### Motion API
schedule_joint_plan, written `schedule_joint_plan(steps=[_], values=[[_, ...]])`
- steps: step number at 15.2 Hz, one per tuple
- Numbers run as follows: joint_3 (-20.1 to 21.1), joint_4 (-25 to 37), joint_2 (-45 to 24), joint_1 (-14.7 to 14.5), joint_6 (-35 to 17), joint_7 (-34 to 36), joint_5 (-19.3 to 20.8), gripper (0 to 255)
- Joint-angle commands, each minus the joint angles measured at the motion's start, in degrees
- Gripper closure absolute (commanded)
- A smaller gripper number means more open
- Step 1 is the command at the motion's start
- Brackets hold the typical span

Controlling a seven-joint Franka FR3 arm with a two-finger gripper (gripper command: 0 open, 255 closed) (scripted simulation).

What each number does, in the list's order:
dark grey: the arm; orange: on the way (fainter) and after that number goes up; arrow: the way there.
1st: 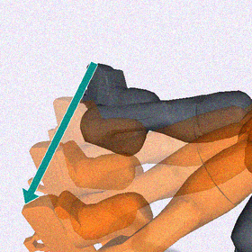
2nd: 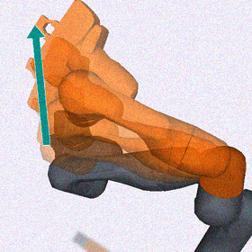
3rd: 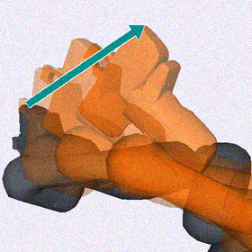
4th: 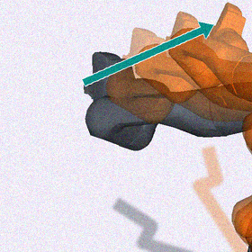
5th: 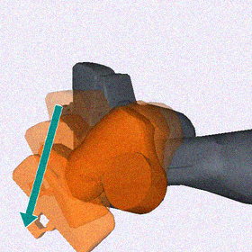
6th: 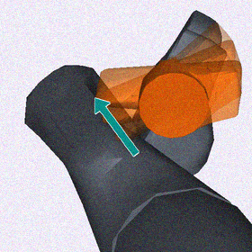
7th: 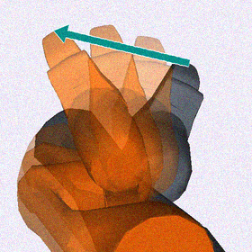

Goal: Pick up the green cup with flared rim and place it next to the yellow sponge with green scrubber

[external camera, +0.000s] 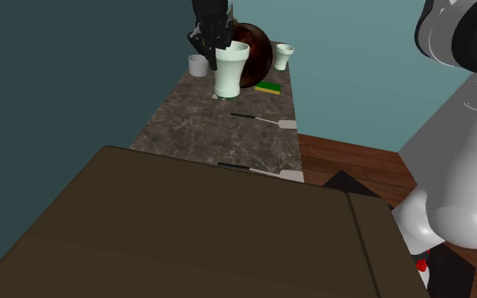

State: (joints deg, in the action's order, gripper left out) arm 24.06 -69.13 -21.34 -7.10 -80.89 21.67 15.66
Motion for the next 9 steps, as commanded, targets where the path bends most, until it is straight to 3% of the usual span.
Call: schedule_joint_plan(steps=[1, 9], values=[[-0.61, -2.47, 1.87, 2.33, -1.14, -2.51, -0.59, 255], [-3.89, -7.00, 5.23, 10.11, -4.30, -12.63, -1.51, 255]])
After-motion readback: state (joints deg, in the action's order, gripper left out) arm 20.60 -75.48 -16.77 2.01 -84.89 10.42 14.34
